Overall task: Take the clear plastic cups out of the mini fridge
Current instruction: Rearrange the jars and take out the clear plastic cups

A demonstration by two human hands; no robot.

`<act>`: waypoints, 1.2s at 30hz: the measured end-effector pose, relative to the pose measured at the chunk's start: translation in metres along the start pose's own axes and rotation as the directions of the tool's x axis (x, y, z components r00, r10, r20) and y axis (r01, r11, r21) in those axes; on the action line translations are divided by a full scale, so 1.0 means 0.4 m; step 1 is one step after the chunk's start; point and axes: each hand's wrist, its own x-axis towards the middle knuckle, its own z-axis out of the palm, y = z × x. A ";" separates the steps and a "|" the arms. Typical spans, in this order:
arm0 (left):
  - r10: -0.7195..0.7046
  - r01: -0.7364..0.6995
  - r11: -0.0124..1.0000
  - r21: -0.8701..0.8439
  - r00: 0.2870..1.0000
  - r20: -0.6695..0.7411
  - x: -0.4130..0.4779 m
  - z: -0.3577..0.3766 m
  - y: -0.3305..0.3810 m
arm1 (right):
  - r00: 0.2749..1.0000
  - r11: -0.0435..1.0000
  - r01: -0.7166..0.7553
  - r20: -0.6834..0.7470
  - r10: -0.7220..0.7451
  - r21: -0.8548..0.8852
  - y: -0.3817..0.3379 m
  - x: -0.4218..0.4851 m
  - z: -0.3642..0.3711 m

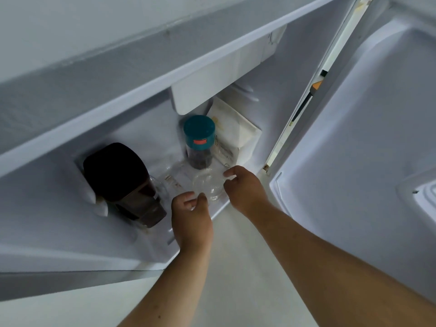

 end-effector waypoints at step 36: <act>0.249 -0.266 0.955 0.129 0.959 0.134 -0.046 -0.035 0.072 | 0.983 0.984 0.173 -0.061 -0.176 -0.038 0.010 -0.067 -0.009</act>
